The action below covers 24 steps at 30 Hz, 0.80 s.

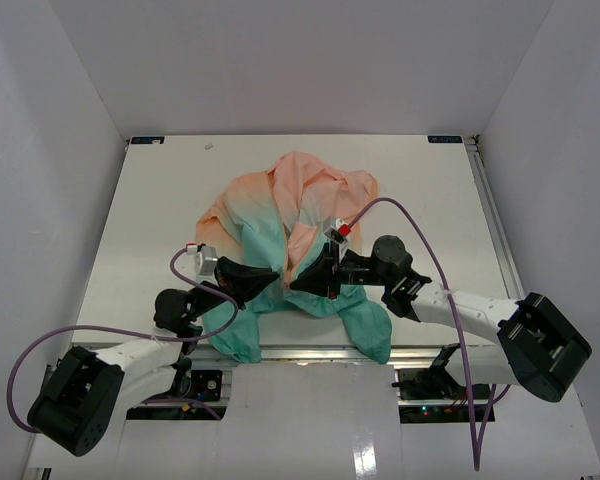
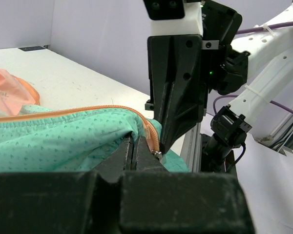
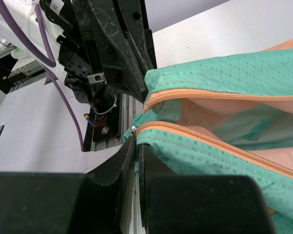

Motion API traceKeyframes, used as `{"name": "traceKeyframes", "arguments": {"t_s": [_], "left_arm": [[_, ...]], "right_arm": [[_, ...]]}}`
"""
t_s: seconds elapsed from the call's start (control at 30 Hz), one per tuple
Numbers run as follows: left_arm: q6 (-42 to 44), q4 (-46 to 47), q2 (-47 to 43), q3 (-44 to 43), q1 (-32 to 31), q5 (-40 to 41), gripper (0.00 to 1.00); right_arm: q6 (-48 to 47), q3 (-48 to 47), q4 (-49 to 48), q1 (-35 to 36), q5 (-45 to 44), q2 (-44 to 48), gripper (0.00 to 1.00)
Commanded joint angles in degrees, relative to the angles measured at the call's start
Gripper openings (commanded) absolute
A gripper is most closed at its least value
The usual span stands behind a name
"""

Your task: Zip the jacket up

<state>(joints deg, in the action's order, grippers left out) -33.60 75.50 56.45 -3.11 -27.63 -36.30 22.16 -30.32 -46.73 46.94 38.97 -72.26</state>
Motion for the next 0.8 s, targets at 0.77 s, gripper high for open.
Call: {"name": "traceKeyframes", "arguments": {"t_s": [0.77], "left_arm": [[4.41,28.82,-2.69,3.03,-1.3,-1.66,0.0]], "right_arm": [[4.22,-1.46,-7.41,0.0,-3.23,1.44,0.08]]}}
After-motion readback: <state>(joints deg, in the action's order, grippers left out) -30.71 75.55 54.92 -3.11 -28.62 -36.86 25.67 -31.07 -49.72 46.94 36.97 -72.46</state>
